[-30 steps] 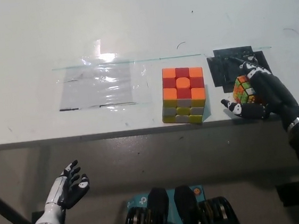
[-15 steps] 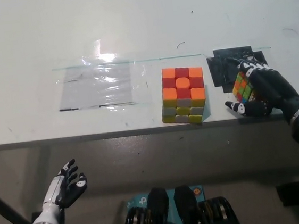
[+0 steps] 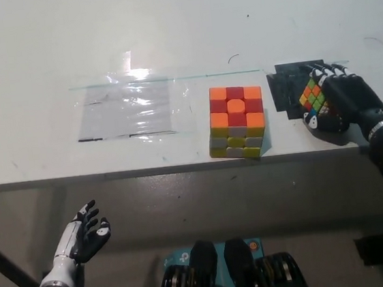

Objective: The robot uses its right hand to pick up the small cube kept on the middle on the desk and place it on the bigger cube kept next to it

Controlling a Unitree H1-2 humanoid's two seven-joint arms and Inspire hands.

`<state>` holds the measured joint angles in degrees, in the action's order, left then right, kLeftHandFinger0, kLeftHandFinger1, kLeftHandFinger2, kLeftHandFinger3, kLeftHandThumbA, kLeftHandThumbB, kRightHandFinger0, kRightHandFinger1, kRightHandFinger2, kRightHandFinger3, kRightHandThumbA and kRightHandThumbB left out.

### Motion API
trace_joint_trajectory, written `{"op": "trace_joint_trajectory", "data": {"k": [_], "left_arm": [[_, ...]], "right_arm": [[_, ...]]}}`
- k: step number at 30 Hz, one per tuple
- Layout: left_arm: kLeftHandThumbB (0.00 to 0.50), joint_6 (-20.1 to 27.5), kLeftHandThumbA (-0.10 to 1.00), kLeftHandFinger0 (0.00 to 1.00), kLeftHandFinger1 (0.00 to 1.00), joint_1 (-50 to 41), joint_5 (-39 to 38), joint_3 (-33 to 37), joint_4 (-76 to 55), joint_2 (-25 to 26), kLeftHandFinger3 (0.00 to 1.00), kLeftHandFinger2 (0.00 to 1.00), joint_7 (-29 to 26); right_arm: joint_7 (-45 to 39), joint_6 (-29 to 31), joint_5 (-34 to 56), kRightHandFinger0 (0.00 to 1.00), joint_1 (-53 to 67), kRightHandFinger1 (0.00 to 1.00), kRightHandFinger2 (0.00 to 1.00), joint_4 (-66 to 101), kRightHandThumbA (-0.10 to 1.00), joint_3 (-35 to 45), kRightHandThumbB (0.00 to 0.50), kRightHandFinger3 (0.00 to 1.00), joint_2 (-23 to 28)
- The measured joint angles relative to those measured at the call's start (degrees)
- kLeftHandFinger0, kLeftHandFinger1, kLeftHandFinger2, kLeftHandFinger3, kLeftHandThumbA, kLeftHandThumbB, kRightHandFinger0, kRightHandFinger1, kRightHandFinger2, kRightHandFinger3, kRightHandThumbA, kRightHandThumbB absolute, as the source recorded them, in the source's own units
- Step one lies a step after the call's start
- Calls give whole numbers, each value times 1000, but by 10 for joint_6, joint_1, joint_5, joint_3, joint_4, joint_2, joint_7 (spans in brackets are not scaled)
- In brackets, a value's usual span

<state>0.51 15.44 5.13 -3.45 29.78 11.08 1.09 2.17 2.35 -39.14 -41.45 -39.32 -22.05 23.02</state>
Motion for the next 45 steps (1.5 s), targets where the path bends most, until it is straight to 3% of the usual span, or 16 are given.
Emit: {"op": "trace_joint_trajectory", "data": {"k": [3, 4, 6, 7, 8, 13, 14, 15, 16, 17, 19, 20, 25, 34, 41, 45], "left_arm": [[172, 0, 336, 1000, 1000, 2, 0, 0, 0, 0, 1000, 1000, 0], [174, 0, 335, 1000, 1000, 2, 0, 0, 0, 0, 1000, 1000, 0], [175, 1, 335, 1000, 1000, 2, 0, 1, 0, 0, 1000, 1000, 0], [181, 1, 320, 1000, 1000, 3, 0, 1, 0, 1, 1000, 1000, 0], [180, 1, 314, 1000, 1000, 4, 0, 1, 0, 1, 1000, 1000, 0], [168, 1, 318, 1000, 1000, 9, 0, 0, 1, 1, 1000, 1000, 0], [162, 1, 315, 1000, 1000, 9, 0, 0, 1, 1, 1000, 1000, 0], [162, 1, 314, 1000, 1000, 10, 0, 0, 1, 1, 1000, 1000, 0], [162, 1, 314, 1000, 1000, 10, 0, 0, 1, 1, 1000, 1000, 0], [165, 1, 323, 1000, 1000, 10, 0, 1, 1, 1, 1000, 1000, 0], [158, 2, 314, 1000, 1000, 11, 0, 1, 1, 1, 1000, 1000, 0], [154, 2, 315, 1000, 1000, 11, 1, 1, 1, 2, 1000, 1000, 0], [154, 2, 292, 1000, 1000, 11, 1, 1, 1, 2, 1000, 1000, 0], [154, 3, 316, 1000, 1000, 11, 3, 2, 3, 3, 1000, 1000, 0], [149, 4, 304, 1000, 1000, 11, 3, 2, 2, 3, 1000, 1000, 0], [147, 3, 303, 1000, 1000, 11, 3, 1, 2, 3, 1000, 1000, 0]], "right_arm": [[14, 5, -5, 764, -7, 942, 1000, -17, 530, -10, 220, 1000, -2], [20, 8, -9, 561, -12, 696, 890, -24, 446, -18, 174, 1000, -2], [31, 13, -11, 74, -16, 192, 426, -34, 84, -21, 58, 1000, -2], [40, 20, -11, 3, -20, 47, 307, -41, -84, -22, 8, 1000, -2], [50, 28, -11, 0, -22, 23, 283, -47, -99, -22, 0, 1000, -2], [103, 50, -19, 0, -23, 143, 385, -67, -100, -26, 0, 1000, -6], [112, 52, -21, 89, -24, 315, 585, -71, -100, -28, 0, 896, -7], [122, 56, -24, 42, -24, 255, 460, -77, -100, -31, 0, 733, -9], [129, 57, -27, 9, -24, 216, 401, -80, -100, -34, 0, 709, -11], [137, 58, -30, 0, -24, 178, 331, -84, -100, -36, 0, 456, -12], [148, 58, -33, 0, -25, 73, 184, -88, -100, -42, 0, 142, -12], [153, 58, -35, 0, -25, 31, 136, -90, -100, -44, 0, 91, -13], [188, 65, -44, 0, -25, 191, 437, -103, -100, -47, 4, 165, -19], [237, 79, -55, 0, -25, 53, 265, -120, -100, -55, 46, 92, -19], [265, 91, -58, 0, -24, 35, 258, -129, -100, -56, 24, 47, -19], [270, 98, -58, 0, -24, 219, 566, -130, -100, -56, 45, 172, -19]]}}
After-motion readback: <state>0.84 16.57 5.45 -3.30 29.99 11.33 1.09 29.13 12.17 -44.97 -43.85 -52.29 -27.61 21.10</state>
